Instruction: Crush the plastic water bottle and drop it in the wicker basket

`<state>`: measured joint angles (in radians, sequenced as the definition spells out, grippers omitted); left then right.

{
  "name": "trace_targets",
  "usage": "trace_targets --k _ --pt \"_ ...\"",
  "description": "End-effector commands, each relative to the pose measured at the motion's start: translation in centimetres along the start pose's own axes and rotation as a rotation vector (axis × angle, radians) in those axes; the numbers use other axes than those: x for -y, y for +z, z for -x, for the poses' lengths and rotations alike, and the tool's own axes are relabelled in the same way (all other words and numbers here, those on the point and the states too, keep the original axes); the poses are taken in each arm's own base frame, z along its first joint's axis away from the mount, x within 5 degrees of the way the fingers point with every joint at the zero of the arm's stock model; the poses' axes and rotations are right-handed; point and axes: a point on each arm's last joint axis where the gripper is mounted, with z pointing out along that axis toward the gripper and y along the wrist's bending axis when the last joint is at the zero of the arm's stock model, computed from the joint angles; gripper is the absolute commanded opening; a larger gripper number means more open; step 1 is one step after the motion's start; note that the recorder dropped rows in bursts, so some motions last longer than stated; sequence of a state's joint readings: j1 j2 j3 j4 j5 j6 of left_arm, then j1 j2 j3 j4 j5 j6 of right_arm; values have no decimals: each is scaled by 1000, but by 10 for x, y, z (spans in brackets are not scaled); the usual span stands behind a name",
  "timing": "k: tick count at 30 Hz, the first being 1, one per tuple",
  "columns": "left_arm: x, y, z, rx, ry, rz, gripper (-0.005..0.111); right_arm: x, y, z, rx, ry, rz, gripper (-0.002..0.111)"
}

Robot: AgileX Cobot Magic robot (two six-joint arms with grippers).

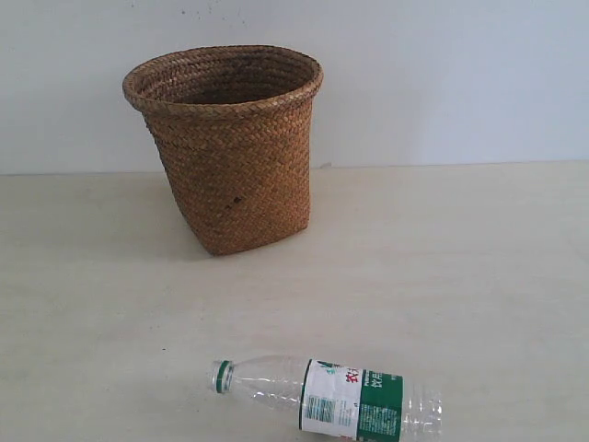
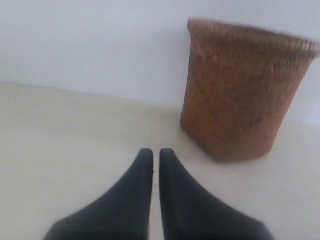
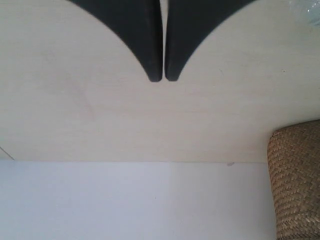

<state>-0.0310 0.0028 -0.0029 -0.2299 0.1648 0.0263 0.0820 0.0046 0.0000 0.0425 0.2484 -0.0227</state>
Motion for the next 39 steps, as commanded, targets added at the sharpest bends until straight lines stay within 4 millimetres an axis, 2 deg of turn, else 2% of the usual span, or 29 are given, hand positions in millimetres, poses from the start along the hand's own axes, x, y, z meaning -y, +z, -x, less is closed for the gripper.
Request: trace_targets --k 1,4,11,15,18,22,25,27,29,32,35,38,39 --pt "0 -2 16 167 -165 -10 4 0 0 2 21 0 -2 0" --pt "5 -7 34 199 -138 -28 4 0 0 2 21 -3 -3 0" --pt "23 -33 92 282 -123 -124 4 0 0 2 21 -1 -2 0" --pt "36 -37 124 206 -28 -167 4 0 0 2 21 -1 -2 0" --pt "49 -28 144 98 102 -236 4 0 0 2 21 -1 -2 0" --pt "72 4 159 -121 281 -450 4 0 0 2 21 -1 -2 0" --pt "86 38 153 -363 387 -672 4 0 0 2 21 -1 -2 0" --pt "91 59 146 -496 358 -785 4 0 0 2 21 -1 -2 0" --pt "95 81 136 -615 239 -876 4 0 0 2 21 -1 -2 0" --pt "98 112 123 -696 48 -928 4 0 0 2 21 -1 -2 0" --pt "97 141 109 -740 -107 -911 4 0 0 2 21 -1 -2 0" --pt "93 181 94 -710 -331 -810 4 0 0 2 21 -1 -2 0" --pt "92 186 92 -707 -364 -796 4 0 0 2 21 -1 -2 0"
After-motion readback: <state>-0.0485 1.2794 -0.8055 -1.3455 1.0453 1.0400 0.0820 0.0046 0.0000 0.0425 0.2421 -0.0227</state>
